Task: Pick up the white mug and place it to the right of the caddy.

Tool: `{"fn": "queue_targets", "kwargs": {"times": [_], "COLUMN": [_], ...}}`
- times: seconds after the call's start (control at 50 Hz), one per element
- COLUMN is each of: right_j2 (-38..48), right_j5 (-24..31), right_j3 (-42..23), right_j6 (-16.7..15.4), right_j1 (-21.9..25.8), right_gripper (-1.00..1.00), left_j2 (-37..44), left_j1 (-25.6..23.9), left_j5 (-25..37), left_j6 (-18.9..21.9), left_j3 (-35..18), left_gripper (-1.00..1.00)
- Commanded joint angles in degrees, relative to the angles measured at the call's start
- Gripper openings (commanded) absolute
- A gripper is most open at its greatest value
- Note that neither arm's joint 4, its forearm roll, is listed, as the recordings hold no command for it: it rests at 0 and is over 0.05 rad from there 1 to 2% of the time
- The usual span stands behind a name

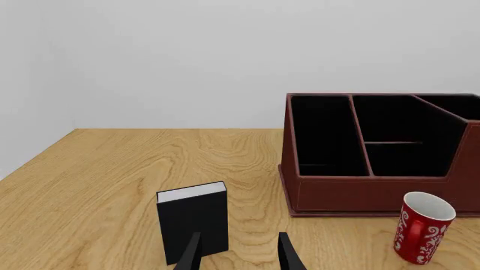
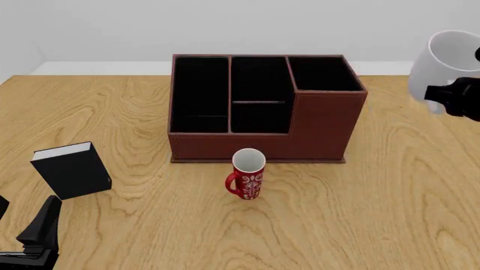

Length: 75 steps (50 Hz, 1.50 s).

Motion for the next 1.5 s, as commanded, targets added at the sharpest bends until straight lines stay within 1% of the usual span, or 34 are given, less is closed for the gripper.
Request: {"fn": "queue_targets", "kwargs": {"times": [0.02,0.1,0.14,0.18,0.2,0.26,0.3,0.46,0.52,0.66,0.7,0.72,0.76,0.84,0.86,0.94,0.96,0.98,1.02,1.04,1.26,1.5], "right_j2": [5.5,6.9,7.7,8.7,9.3,10.5,11.9,15.4,16.7,19.6,19.7,19.7,20.5,21.7,22.0,23.1,23.4,23.5,24.0,24.3,26.6,28.1], "right_j5": [-0.6,-0.7,-1.0,-1.1,-1.2,-1.4,-2.0,-2.2,-2.0,-2.0,-2.7,-3.0,-3.4,-4.0,-3.9,-4.5,-4.5,-4.5,-4.7,-4.9,-6.3,-7.9], "right_j3": [-4.2,-5.8,-6.4,-7.1,-7.7,-8.9,-10.1,-13.6,-14.8,-17.1,-17.2,-17.4,-17.4,-17.5,-17.6,-18.0,-18.1,-18.1,-18.3,-18.3,-17.9,-17.0], "right_j6": [-0.5,-1.4,-2.9,-3.2,-4.0,-4.2,-5.7,-6.6,-6.5,-6.1,-5.6,-4.7,-5.3,-5.6,-5.0,-5.2,-4.1,-3.4,-3.9,-3.2,-2.7,-1.8], "right_j1": [-1.7,-2.7,-3.5,-3.4,-4.2,-4.4,-5.3,-5.2,-5.0,-2.8,-1.6,-1.3,-1.5,-1.1,0.0,0.4,2.2,2.5,1.8,2.2,2.3,1.0], "right_gripper": [-1.00,-1.00,-1.00,-1.00,-1.00,-1.00,-1.00,-1.00,-1.00,-1.00,-1.00,-1.00,-1.00,-1.00,-1.00,-1.00,-1.00,-1.00,-1.00,-1.00,-1.00,-1.00], "left_j2": [0.0,0.0,0.0,0.0,0.0,0.0,0.0,0.0,0.0,0.0,0.0,0.0,0.0,0.0,0.0,0.0,0.0,0.0,0.0,0.0,0.0,0.0], "left_j1": [0.0,0.0,0.0,0.0,0.0,0.0,0.0,0.0,0.0,0.0,0.0,0.0,0.0,0.0,0.0,0.0,0.0,0.0,0.0,0.0,0.0,0.0], "left_j5": [0.0,0.0,0.0,0.0,0.0,0.0,0.0,0.0,0.0,0.0,0.0,0.0,0.0,0.0,0.0,0.0,0.0,0.0,0.0,0.0,0.0,0.0], "left_j6": [0.0,0.0,0.0,0.0,0.0,0.0,0.0,0.0,0.0,0.0,0.0,0.0,0.0,0.0,0.0,0.0,0.0,0.0,0.0,0.0,0.0,0.0], "left_j3": [0.0,0.0,0.0,0.0,0.0,0.0,0.0,0.0,0.0,0.0,0.0,0.0,0.0,0.0,0.0,0.0,0.0,0.0,0.0,0.0,0.0,0.0], "left_gripper": [1.00,1.00,1.00,1.00,1.00,1.00,1.00,1.00,1.00,1.00,1.00,1.00,1.00,1.00,1.00,1.00,1.00,1.00,1.00,1.00,1.00,1.00]}}
